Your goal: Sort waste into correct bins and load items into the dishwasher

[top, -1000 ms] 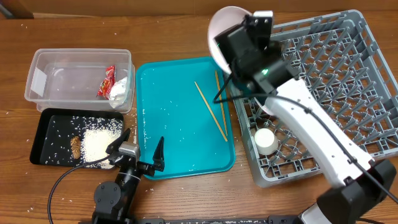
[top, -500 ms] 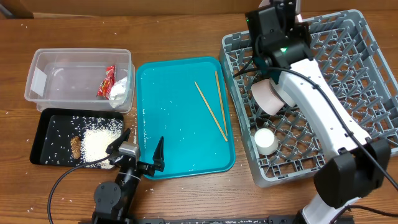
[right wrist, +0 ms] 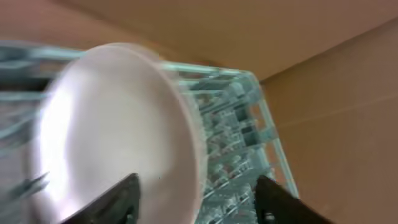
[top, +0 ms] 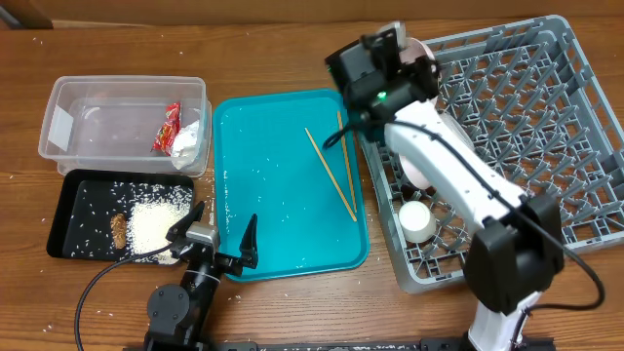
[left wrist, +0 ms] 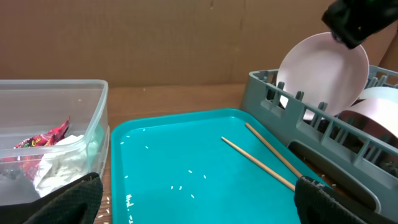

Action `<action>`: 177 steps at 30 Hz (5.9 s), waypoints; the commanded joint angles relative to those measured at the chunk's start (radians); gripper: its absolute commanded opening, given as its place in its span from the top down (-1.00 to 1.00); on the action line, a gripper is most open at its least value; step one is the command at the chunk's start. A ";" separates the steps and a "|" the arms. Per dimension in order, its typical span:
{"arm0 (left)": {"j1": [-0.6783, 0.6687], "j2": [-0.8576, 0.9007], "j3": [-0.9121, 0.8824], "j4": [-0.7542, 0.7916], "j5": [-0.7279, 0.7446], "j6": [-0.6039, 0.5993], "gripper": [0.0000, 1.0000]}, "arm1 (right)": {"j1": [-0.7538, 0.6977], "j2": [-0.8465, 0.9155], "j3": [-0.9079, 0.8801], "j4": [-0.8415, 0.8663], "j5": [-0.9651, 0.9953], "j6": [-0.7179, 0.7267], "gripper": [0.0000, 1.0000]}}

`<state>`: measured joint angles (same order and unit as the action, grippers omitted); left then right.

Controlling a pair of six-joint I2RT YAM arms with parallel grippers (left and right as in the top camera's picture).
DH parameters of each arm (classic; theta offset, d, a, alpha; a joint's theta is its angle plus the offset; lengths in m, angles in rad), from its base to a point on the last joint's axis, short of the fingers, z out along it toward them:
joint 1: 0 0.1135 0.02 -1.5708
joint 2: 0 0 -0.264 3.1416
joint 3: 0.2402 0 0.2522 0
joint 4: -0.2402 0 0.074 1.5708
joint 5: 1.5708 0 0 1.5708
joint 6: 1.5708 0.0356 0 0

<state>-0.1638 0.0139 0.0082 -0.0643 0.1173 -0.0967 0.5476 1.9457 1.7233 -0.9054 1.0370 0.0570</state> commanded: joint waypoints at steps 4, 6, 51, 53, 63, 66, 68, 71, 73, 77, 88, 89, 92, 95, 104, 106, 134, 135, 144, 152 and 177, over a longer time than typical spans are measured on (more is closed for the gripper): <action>-0.002 -0.003 -0.003 -0.002 0.006 0.011 -1.00 | 0.146 -0.148 0.031 -0.089 -0.801 0.051 -0.26; -0.002 -0.003 -0.003 -0.002 0.006 0.011 -1.00 | 0.146 -0.137 -0.003 -0.073 -0.968 0.052 -0.18; -0.002 -0.003 -0.003 -0.002 0.006 0.011 -1.00 | -0.144 -0.080 -0.003 -0.072 -0.940 -0.091 0.92; -0.002 -0.003 -0.003 -0.002 0.006 0.011 -1.00 | -0.174 -0.073 -0.003 -0.072 -0.941 -0.111 0.92; -0.002 -0.003 -0.003 -0.002 0.006 0.011 -1.00 | -0.180 -0.026 -0.003 -0.108 -0.885 -0.102 0.12; -0.002 -0.003 -0.003 -0.002 0.006 0.011 -1.00 | -0.130 -0.043 0.002 -0.122 -0.881 -0.061 0.07; -0.002 -0.003 -0.003 -0.002 0.006 0.011 -1.00 | -0.099 -0.053 0.002 -0.126 -0.898 -0.040 0.07; -0.002 -0.003 -0.003 -0.002 0.006 0.011 -1.00 | -0.037 -0.055 0.001 -0.140 -0.964 0.002 0.07; -0.002 -0.003 -0.003 -0.002 0.006 0.011 -1.00 | 0.007 -0.040 -0.009 -0.137 -0.975 0.045 0.07; -0.002 -0.003 -0.003 -0.002 0.006 0.011 -1.00 | 0.065 0.024 -0.028 -0.102 -0.967 0.053 0.07; -0.002 -0.003 -0.003 -0.002 0.006 0.011 -1.00 | 0.052 0.296 -0.055 -0.026 -0.718 0.180 0.07; -0.002 -0.003 -0.003 -0.002 0.006 0.011 -1.00 | 0.048 0.307 -0.055 -0.027 -0.724 0.180 0.07; -0.002 -0.003 -0.003 -0.002 0.006 0.011 -1.00 | 0.044 0.322 -0.055 -0.039 -0.784 0.178 0.29; -0.002 -0.003 -0.003 -0.002 0.006 0.011 -1.00 | 0.045 0.323 -0.055 -0.056 -0.896 0.167 0.92; -0.002 -0.003 -0.003 -0.002 0.006 0.011 -1.00 | 0.075 0.263 0.033 -0.167 -0.950 0.153 0.92; -0.002 -0.003 -0.003 -0.002 0.006 0.011 -1.00 | 0.079 0.229 0.068 -0.184 -0.950 0.154 0.92; -0.002 -0.003 -0.003 -0.002 0.006 0.011 -1.00 | -0.112 0.054 0.151 -0.221 -0.793 0.032 -0.28; -0.002 -0.003 -0.003 -0.002 0.006 0.011 -1.00 | -0.103 0.032 0.164 -0.236 -0.804 0.047 -0.30; -0.002 -0.003 -0.003 -0.002 0.006 0.011 -1.00 | 0.044 -0.294 0.212 -0.306 -0.927 0.147 -0.64; -0.002 -0.003 -0.003 -0.002 0.006 0.011 -1.00 | 0.262 -0.497 0.212 -0.305 -0.927 0.232 -1.00; -0.002 -0.003 -0.003 -0.002 0.006 0.011 -1.00 | -0.076 -0.894 -0.196 0.055 -1.046 0.093 -1.00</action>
<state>-0.1638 0.0139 0.0082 -0.0647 0.1173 -0.0967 0.5606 1.1027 1.7065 -0.9516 0.1444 0.2298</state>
